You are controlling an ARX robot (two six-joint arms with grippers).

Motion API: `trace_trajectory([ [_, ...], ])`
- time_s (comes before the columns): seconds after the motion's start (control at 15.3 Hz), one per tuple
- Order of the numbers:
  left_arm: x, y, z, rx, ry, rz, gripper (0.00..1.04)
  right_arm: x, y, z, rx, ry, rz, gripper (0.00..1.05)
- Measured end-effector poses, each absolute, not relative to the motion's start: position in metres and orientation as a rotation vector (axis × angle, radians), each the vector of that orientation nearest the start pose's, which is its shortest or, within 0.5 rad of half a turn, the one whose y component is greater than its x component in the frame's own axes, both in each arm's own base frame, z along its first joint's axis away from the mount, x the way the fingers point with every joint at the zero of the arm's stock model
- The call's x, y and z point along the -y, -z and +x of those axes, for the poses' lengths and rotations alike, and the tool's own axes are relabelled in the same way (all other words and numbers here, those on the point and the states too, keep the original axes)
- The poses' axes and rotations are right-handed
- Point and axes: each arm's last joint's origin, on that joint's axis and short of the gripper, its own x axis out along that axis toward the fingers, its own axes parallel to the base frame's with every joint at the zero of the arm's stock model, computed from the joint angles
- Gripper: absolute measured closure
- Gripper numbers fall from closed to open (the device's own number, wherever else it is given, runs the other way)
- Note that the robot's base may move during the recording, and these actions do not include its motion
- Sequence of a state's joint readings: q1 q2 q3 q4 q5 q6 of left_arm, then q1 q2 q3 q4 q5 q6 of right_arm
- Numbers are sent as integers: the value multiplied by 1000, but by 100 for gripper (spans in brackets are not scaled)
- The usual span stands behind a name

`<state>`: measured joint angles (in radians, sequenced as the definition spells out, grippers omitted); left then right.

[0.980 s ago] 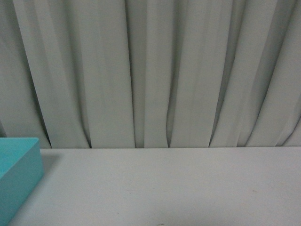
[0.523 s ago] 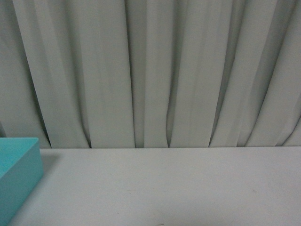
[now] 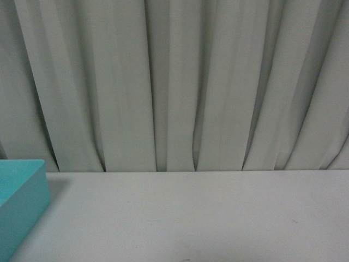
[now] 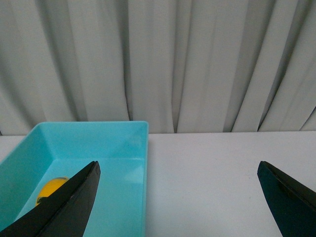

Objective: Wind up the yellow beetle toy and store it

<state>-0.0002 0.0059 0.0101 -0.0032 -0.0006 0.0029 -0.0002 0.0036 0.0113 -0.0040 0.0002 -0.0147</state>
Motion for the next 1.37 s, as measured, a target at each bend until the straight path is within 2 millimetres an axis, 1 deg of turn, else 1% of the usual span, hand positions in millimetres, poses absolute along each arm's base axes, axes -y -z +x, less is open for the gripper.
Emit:
trace_trajectory([
  [1.37,0,-166,97,1,0,3,7,0,-167,97,4,0,-15,7],
])
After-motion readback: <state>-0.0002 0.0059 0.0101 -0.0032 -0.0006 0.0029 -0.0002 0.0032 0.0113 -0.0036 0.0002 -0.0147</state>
